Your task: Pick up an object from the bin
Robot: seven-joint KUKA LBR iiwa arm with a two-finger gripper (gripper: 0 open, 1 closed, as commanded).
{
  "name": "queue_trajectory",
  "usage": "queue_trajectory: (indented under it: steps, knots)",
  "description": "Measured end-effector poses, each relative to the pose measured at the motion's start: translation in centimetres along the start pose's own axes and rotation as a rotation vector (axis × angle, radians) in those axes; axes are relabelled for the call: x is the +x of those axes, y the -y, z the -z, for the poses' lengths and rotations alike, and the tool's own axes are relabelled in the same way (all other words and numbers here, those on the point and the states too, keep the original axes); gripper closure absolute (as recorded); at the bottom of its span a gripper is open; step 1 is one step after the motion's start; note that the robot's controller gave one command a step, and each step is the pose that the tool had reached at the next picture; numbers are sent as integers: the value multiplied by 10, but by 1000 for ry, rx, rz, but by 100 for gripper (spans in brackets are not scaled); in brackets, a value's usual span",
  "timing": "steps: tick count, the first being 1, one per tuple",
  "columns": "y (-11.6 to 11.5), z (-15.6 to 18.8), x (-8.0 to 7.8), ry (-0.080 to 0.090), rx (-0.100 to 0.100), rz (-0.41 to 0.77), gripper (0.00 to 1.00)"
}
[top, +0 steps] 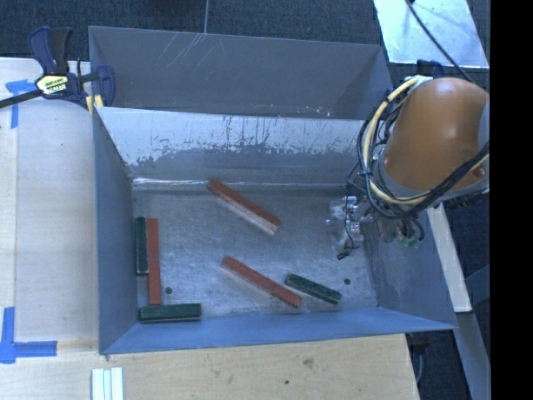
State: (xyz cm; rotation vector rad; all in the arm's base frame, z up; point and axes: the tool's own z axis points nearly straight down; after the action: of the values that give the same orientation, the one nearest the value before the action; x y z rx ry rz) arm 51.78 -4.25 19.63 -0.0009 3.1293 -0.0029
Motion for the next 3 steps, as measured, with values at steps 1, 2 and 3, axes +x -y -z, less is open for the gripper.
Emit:
queue_trajectory:
  steps: [1,2,3]
  knots:
    - [-1,-5,2,-11,-1,1,0]
    - [-4,-129,10,-17,-2,53,0]
    - [-14,-102,16,-7,-2,31,0]
